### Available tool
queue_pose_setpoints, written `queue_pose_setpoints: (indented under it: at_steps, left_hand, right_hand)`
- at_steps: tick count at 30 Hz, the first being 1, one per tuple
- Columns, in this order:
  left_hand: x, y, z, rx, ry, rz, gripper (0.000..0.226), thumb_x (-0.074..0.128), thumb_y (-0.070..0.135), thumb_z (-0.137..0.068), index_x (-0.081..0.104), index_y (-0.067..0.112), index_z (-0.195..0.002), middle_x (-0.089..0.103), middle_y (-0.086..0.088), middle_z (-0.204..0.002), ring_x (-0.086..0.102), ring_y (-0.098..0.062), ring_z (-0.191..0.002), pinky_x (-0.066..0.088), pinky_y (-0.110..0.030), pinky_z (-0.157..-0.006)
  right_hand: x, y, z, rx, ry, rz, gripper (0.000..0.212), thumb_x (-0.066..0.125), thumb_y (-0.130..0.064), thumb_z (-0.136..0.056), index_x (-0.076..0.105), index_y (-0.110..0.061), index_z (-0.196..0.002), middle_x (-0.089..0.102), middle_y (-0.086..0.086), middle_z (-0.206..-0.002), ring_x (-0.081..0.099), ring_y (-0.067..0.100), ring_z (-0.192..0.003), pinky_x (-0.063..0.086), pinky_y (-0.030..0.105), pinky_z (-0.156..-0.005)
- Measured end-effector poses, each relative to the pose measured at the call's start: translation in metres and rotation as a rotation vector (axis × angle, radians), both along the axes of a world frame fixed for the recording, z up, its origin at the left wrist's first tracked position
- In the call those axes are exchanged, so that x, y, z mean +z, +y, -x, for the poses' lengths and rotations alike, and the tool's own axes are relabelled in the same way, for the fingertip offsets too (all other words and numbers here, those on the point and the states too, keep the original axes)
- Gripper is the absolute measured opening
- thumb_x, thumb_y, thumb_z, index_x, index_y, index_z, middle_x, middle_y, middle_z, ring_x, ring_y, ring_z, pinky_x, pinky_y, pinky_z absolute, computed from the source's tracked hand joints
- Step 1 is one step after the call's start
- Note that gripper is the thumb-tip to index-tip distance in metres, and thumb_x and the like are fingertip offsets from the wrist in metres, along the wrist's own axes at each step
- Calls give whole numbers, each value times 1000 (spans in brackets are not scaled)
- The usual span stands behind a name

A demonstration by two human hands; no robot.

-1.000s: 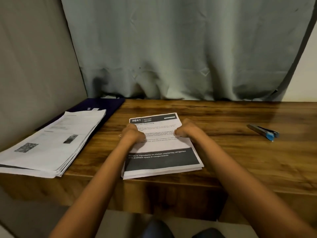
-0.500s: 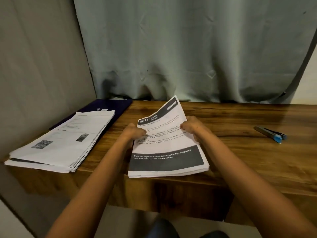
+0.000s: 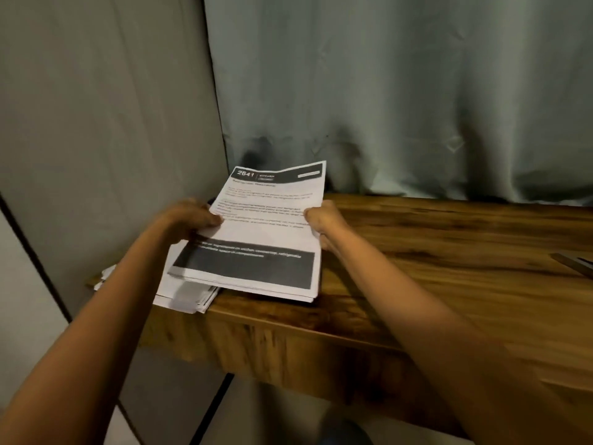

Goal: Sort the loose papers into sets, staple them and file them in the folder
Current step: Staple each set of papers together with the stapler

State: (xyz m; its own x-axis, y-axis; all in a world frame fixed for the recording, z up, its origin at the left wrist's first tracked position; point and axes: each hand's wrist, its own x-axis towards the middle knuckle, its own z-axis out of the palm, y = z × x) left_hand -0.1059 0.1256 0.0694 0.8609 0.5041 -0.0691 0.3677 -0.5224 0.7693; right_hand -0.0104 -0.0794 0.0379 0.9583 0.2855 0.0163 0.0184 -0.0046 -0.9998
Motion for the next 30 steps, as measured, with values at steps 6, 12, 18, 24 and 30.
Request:
queue_pose_setpoints:
  at_steps: [6, 12, 18, 24, 30]
  left_hand:
    - [-18, 53, 4, 179, 44, -363, 33, 58, 10, -90, 57, -1, -121, 57, -23, -125, 55, -35, -113, 43, -35, -92]
    - [-43, 89, 2, 209, 136, -442, 38, 54, 14, -93, 54, 1, -128, 55, -22, -130, 53, -35, -118, 41, -35, -95]
    - [-69, 114, -2, 256, 313, -452, 53, 50, 36, -95, 45, 3, -135, 46, -19, -140, 46, -36, -126, 39, -40, -104]
    - [-83, 137, -8, 241, 361, -453, 83, 42, 70, -86, 46, 5, -136, 47, -18, -141, 47, -36, -125, 37, -46, -106]
    - [-79, 129, -8, 232, 353, -415, 82, 44, 69, -86, 45, 6, -138, 47, -17, -142, 46, -36, -126, 35, -44, -108]
  right_hand:
    - [-24, 77, 3, 9, -139, 289, 35, 48, 0, -87, 58, 3, -121, 60, 18, -125, 59, 34, -112, 50, 42, -95]
    - [-40, 106, 4, -29, -245, 680, 36, 50, -19, -91, 57, -7, -125, 49, 17, -134, 40, 35, -126, 37, 34, -98]
    - [-59, 128, 5, 87, -159, 638, 46, 60, -19, -78, 61, -10, -123, 62, 9, -126, 61, 29, -108, 53, 36, -91]
    - [-63, 143, 9, 49, -34, 374, 48, 59, -4, -80, 54, 0, -127, 59, 12, -127, 61, 28, -109, 54, 33, -90]
    - [-67, 147, 11, 3, 100, 138, 39, 53, -1, -76, 63, 0, -114, 66, 12, -118, 65, 31, -100, 56, 43, -86]
